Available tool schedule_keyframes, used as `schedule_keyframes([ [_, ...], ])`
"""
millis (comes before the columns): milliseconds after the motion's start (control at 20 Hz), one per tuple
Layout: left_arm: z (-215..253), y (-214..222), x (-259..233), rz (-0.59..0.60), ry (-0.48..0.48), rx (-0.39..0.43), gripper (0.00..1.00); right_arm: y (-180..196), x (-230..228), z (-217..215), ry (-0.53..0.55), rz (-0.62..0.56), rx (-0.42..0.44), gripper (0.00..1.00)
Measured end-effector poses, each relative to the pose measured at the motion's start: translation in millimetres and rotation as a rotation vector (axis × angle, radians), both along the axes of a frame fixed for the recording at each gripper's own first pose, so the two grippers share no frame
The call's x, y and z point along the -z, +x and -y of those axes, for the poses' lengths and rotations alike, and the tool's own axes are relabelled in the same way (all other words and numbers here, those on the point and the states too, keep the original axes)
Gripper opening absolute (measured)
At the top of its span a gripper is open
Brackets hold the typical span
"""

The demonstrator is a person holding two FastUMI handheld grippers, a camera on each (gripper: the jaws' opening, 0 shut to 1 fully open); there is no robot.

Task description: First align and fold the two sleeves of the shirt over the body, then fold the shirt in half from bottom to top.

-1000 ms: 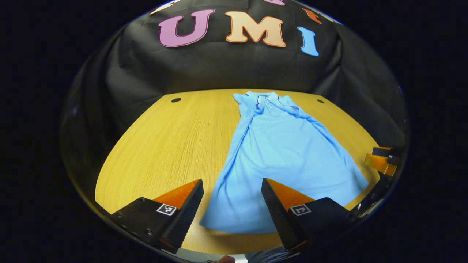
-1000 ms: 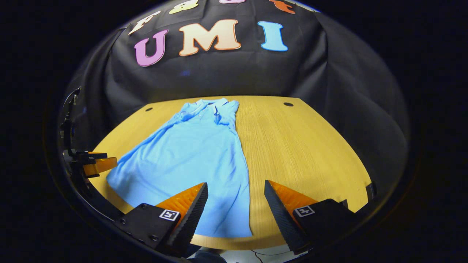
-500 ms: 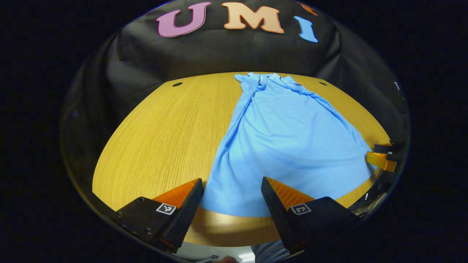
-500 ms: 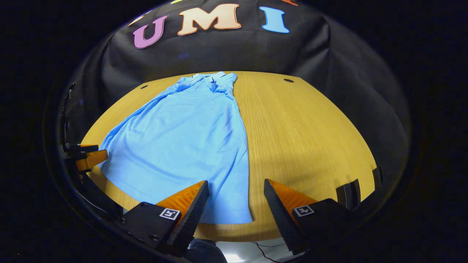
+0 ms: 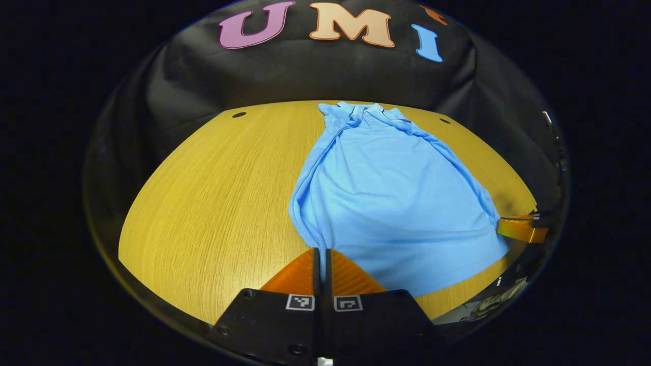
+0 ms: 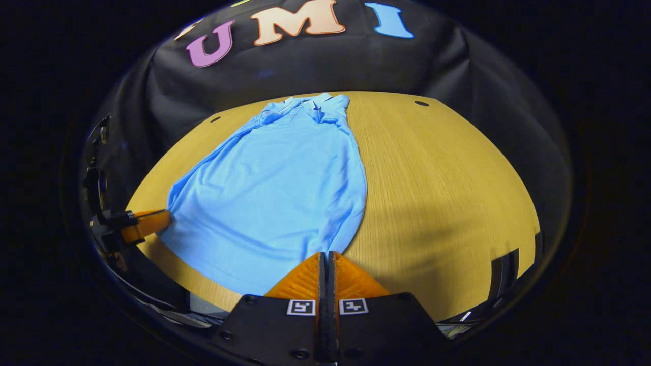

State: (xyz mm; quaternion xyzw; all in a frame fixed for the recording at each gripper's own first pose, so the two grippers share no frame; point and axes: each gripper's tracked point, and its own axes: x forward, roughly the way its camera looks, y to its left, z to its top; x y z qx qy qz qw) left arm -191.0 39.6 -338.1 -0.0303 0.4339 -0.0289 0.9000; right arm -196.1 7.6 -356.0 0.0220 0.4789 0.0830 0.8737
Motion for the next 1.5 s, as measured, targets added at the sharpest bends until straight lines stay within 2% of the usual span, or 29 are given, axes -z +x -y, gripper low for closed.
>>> schedule_keyframes([
  [100,0,14,-15,0.014,-0.026,-0.012,0.00,17,-17,-5,0.031,0.035,0.012,0.00],
  [150,2,24,-25,0.031,-0.042,-0.006,0.00,28,-27,-9,0.044,0.052,0.010,0.03],
  [450,7,85,-72,0.113,-0.074,0.023,0.00,96,-65,-20,0.092,0.143,0.032,0.03],
  [850,2,178,-101,0.187,-0.095,0.030,0.00,196,-90,-35,0.132,0.245,0.080,0.02],
  [1200,-5,271,-115,0.259,-0.085,0.057,0.00,294,-96,-48,0.159,0.318,0.117,0.02],
  [1500,-13,354,-112,0.312,-0.072,0.054,0.00,373,-80,-56,0.198,0.338,0.189,0.02],
])
